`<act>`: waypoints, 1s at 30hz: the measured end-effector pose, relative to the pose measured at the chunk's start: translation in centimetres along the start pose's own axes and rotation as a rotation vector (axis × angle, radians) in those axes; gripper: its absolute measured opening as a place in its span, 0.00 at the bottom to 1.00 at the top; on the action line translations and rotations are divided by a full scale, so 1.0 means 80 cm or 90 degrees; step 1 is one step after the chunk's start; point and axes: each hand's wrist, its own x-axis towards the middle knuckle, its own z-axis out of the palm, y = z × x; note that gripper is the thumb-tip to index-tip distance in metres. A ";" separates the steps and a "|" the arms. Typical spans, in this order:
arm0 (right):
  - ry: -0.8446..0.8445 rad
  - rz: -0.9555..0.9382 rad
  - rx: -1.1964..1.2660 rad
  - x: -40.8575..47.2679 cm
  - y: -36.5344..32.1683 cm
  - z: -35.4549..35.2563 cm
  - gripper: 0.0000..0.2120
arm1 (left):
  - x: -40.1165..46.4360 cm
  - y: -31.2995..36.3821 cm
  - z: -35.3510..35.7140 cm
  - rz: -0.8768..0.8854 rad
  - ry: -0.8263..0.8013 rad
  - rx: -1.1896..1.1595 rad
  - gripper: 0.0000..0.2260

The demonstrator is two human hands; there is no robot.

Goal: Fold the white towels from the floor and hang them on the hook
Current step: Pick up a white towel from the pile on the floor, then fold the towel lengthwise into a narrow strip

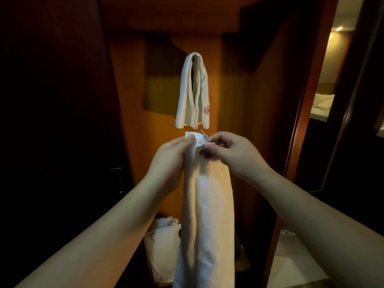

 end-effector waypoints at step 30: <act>-0.083 0.149 -0.174 0.033 -0.003 -0.025 0.13 | 0.016 0.003 0.010 0.130 -0.057 0.134 0.09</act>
